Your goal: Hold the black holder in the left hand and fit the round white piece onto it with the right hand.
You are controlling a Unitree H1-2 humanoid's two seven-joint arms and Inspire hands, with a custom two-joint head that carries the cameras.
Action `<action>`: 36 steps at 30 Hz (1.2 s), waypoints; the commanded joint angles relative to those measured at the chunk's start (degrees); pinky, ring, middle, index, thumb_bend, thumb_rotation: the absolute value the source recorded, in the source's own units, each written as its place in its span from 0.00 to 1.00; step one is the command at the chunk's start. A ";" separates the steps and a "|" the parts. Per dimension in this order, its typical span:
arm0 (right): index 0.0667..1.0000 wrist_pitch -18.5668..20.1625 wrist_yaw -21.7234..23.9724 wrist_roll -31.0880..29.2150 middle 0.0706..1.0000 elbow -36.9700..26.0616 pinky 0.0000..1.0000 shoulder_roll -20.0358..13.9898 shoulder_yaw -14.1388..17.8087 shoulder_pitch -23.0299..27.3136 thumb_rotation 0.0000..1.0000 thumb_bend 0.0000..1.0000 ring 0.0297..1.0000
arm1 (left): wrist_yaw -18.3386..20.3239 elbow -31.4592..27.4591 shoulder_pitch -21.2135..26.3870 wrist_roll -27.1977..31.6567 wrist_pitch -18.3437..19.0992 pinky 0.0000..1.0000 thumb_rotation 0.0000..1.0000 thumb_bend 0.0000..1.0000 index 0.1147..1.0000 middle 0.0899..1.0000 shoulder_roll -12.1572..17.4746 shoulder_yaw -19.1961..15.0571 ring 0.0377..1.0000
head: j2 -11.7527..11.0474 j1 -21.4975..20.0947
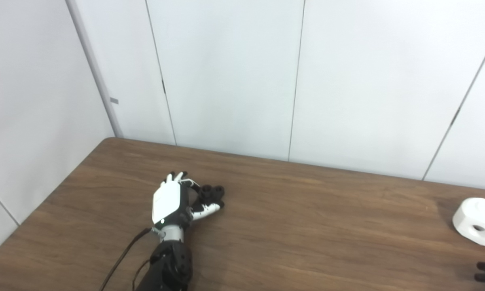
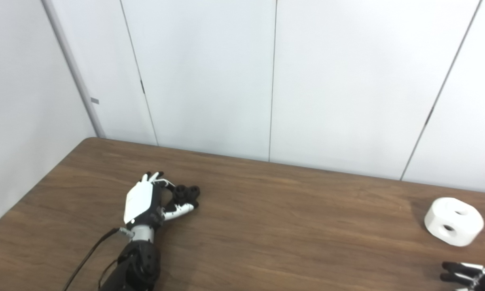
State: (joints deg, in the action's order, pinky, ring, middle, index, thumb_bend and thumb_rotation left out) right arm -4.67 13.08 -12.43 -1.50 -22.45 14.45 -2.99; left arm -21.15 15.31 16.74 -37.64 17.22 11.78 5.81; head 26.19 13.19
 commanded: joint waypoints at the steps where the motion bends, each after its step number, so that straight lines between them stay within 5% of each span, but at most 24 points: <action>1: 0.54 -0.60 -1.12 1.10 0.68 -2.29 0.41 -2.20 1.10 2.29 0.53 1.00 0.64 | -0.13 -0.13 -2.36 -0.38 -1.24 1.00 0.05 0.52 0.41 0.91 -1.26 1.73 1.00 | 0.02 -0.19; 8: 0.63 -0.19 -3.78 7.98 0.77 -2.73 0.42 -4.45 1.59 5.03 0.54 1.00 0.72 | 2.26 -6.20 -4.99 -2.18 0.31 1.00 0.05 0.52 0.41 0.92 -1.84 4.57 1.00 | 0.02 -3.25; 10: 0.67 0.41 -5.37 11.63 0.83 -2.91 0.52 -4.98 1.26 6.16 0.52 1.00 0.80 | 2.79 -7.93 -5.89 -2.58 -0.11 1.00 0.05 0.52 0.41 0.92 -1.78 5.33 1.00 | 0.38 -5.77; 12: 0.74 2.50 -6.54 14.19 0.91 -3.54 0.76 -5.29 1.05 7.39 0.45 0.99 0.92 | 3.91 -10.17 -6.97 -3.05 0.09 1.00 0.05 0.52 0.41 0.92 -1.71 6.18 1.00 | 0.49 -7.10; 14: 0.78 4.55 -7.56 16.73 0.96 -4.50 0.88 -5.33 0.92 8.53 0.38 0.95 0.97 | 4.68 -11.83 -7.91 -3.62 -0.13 1.00 0.05 0.52 0.41 0.91 -1.60 6.78 1.00 | 0.68 -8.99; 17: 0.81 6.44 -8.48 19.47 0.99 -5.47 0.98 -5.64 0.80 9.94 0.35 0.94 1.00 | 4.49 -12.97 -9.15 -3.97 -1.82 1.00 0.05 0.52 0.41 0.90 -1.66 7.49 1.00 | 1.02 -11.27; 20: 0.79 8.02 -9.07 22.64 0.98 -6.55 1.00 -6.28 0.48 11.04 0.44 0.99 1.00 | 5.07 -14.11 -10.16 -4.12 -2.78 1.00 0.05 0.52 0.41 0.90 -1.64 8.11 1.00 | 1.37 -13.27; 22: 0.85 5.73 -9.39 23.52 1.00 -3.82 1.00 -7.37 0.60 11.64 0.10 0.84 1.00 | 5.86 -15.03 -10.85 -4.35 -3.20 1.00 0.05 0.52 0.41 0.90 -1.60 8.51 1.00 | 1.59 -14.31; 25: 0.91 1.65 -8.52 19.76 1.00 2.65 1.00 -8.46 1.97 12.70 0.01 0.80 1.00 | 7.10 -16.63 -12.08 -4.87 -3.40 1.00 0.05 0.52 0.41 0.90 -1.70 9.41 1.00 | 1.90 -15.18; 30: 0.89 -2.04 -9.03 18.96 1.00 8.72 1.00 -10.10 2.23 13.97 0.03 0.83 1.00 | 8.34 -18.27 -13.86 -5.42 -4.35 1.00 0.05 0.52 0.41 0.89 -2.07 10.66 1.00 | 2.38 -15.51; 36: 0.86 -3.10 -10.79 21.27 1.00 11.37 1.00 -10.79 1.56 15.42 0.30 0.93 1.00 | 10.22 -19.52 -15.07 -6.58 -5.12 1.00 0.05 0.52 0.41 0.90 -2.48 12.36 1.00 | 2.67 -16.28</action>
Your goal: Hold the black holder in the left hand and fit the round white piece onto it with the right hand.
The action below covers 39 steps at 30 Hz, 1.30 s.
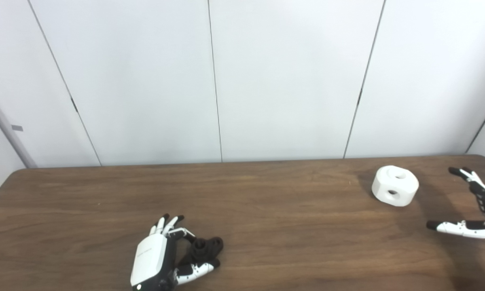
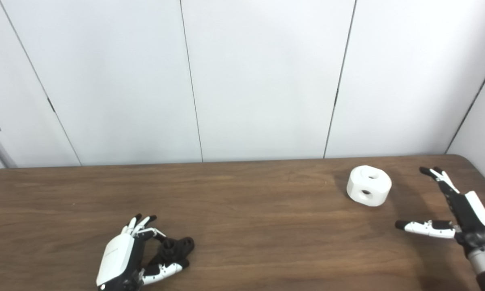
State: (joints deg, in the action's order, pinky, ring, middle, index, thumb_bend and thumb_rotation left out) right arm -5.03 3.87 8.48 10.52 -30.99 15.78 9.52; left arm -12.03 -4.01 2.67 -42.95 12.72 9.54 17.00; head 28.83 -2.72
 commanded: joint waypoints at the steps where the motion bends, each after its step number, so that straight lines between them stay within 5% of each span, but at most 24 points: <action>1: 0.85 -3.17 -1.82 0.70 1.00 0.04 1.00 -2.28 0.00 3.32 0.34 0.96 1.00 | 1.39 -0.35 -1.14 -1.41 -0.73 1.00 0.05 0.52 0.41 0.90 -0.33 1.58 1.00 | 0.03 -1.03; 8: 0.83 0.07 -4.26 4.78 1.00 -1.43 1.00 -1.13 -1.79 5.02 0.48 1.00 1.00 | 3.41 -1.04 -1.92 -0.74 -2.13 1.00 0.05 0.52 0.41 0.90 -0.27 3.46 1.00 | -0.10 -8.77; 15: 0.82 15.58 -3.34 10.41 1.00 -15.38 0.99 2.45 -4.75 6.13 0.52 1.00 1.00 | 4.53 0.15 -2.22 -0.68 -3.53 1.00 0.04 0.52 0.41 0.90 -0.37 4.96 1.00 | -0.54 -16.42; 22: 0.83 24.95 -2.89 14.95 1.00 -21.08 0.97 5.23 -8.77 8.14 0.54 1.00 1.00 | 4.89 2.33 -1.45 1.47 -6.16 1.00 0.04 0.52 0.41 0.91 0.70 3.80 1.00 | -1.67 -23.41; 39: 0.82 30.03 -2.43 20.07 1.00 -18.42 0.92 6.01 -14.41 11.46 0.59 1.00 1.00 | 5.75 4.52 -0.79 3.04 -8.81 1.00 0.04 0.52 0.41 0.93 1.43 0.65 1.00 | -2.65 -28.34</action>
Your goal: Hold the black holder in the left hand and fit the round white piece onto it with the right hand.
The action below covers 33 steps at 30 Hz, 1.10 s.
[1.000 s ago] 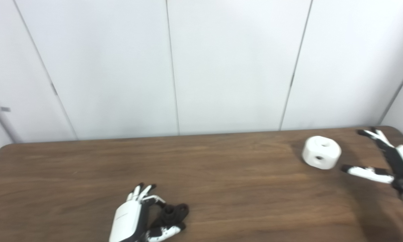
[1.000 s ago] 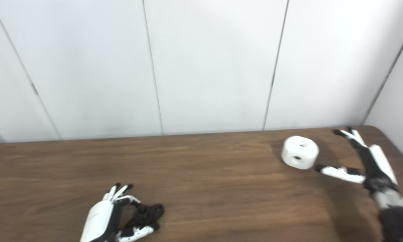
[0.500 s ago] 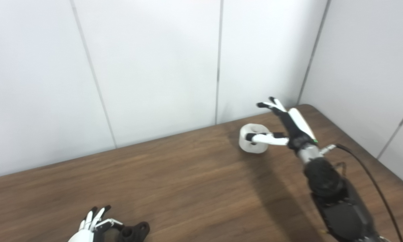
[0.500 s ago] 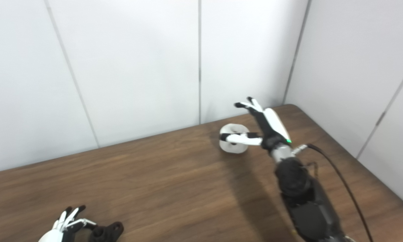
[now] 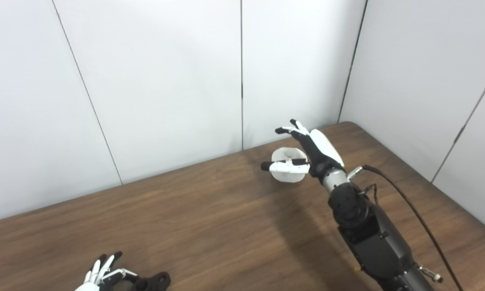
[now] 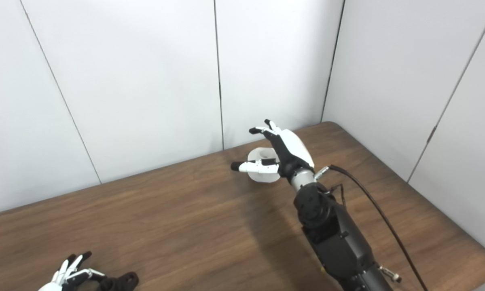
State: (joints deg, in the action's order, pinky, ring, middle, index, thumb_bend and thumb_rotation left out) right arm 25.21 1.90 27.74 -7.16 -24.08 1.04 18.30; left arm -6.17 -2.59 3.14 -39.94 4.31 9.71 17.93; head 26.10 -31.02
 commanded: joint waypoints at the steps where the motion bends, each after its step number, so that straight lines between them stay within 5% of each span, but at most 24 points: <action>1: 0.82 -0.21 -0.37 0.86 1.00 -0.51 0.92 -1.05 0.26 2.75 0.59 1.00 1.00 | -0.07 3.21 -1.25 0.11 -0.60 1.00 0.04 0.52 0.41 0.93 1.27 -0.46 1.00 | 0.02 -0.34; 19: 0.81 -7.16 0.18 -2.90 1.00 9.18 0.93 -5.20 1.14 4.09 0.58 1.00 1.00 | -0.40 5.29 -0.76 1.31 -3.28 1.00 0.04 0.51 0.41 0.94 1.71 -2.07 1.00 | -1.61 -2.31; 33: 0.85 -10.13 1.77 -6.15 1.00 14.25 0.93 -7.95 1.54 5.72 0.48 1.00 1.00 | -1.01 6.06 -0.45 1.40 -4.09 1.00 0.04 0.51 0.41 0.95 1.45 -3.00 1.00 | -2.23 -2.19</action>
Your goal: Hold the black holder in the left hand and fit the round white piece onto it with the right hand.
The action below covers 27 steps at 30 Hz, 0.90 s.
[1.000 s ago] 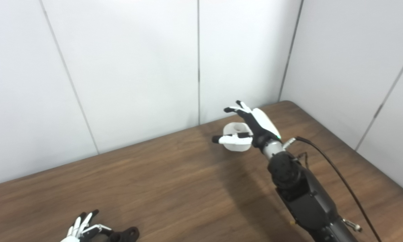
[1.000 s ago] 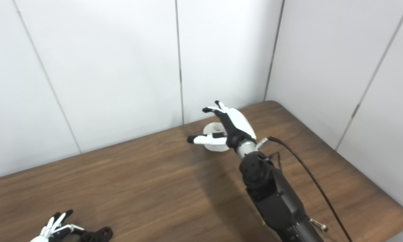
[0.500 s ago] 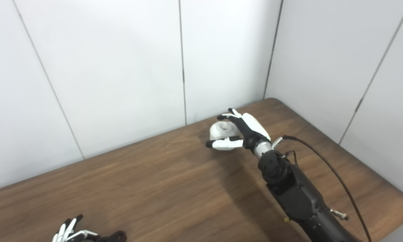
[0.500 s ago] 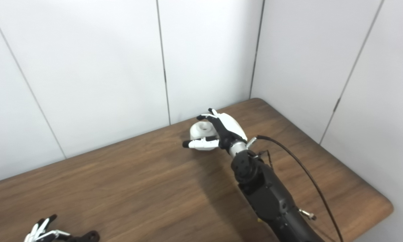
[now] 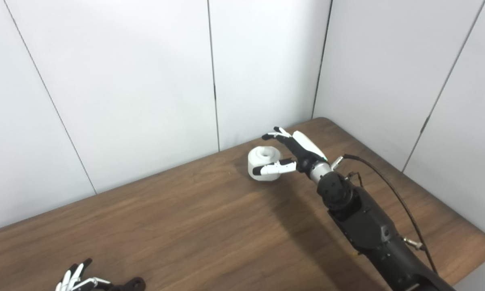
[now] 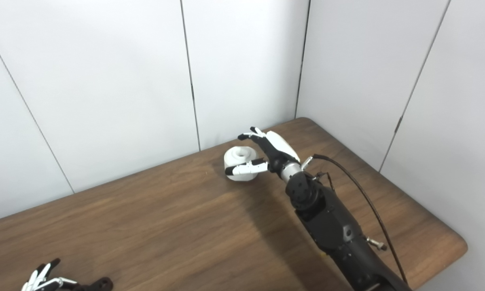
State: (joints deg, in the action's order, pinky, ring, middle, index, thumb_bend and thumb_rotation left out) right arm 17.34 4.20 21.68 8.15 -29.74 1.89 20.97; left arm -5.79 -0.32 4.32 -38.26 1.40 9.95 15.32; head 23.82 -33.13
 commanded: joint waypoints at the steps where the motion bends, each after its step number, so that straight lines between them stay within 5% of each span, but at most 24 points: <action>1: 0.85 -2.28 -0.46 -0.02 1.00 -0.83 0.92 -2.43 0.59 3.19 0.48 1.00 1.00 | -1.44 3.85 -1.62 -0.22 -1.27 1.00 0.04 0.51 0.41 0.95 1.21 -0.43 1.00 | 0.05 -0.08; 13: 0.89 2.09 3.69 0.23 1.00 -1.06 0.96 -5.36 0.04 5.56 0.42 1.00 1.00 | -1.36 3.83 -1.65 -0.52 -1.23 1.00 0.04 0.51 0.41 0.95 1.16 -0.41 1.00 | -0.28 -0.11; 17: 0.89 6.18 5.46 1.83 1.00 -3.55 0.96 -6.38 -1.10 6.46 0.37 1.00 1.00 | -1.55 3.99 -1.71 -0.39 -1.66 1.00 0.04 0.51 0.41 0.95 1.24 -0.45 1.00 | -0.38 -0.15; 27: 0.89 5.45 7.92 1.02 1.00 -0.49 0.99 -8.08 -2.20 7.94 0.34 1.00 1.00 | -1.48 3.39 -2.04 -0.55 -1.46 1.00 0.04 0.51 0.41 0.95 1.06 -0.44 1.00 | -0.29 0.03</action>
State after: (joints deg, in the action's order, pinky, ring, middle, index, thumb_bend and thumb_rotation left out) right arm 24.07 11.96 22.35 8.02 -35.62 -0.30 26.38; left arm -5.89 -0.08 4.43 -38.27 1.12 9.96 14.94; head 23.47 -33.05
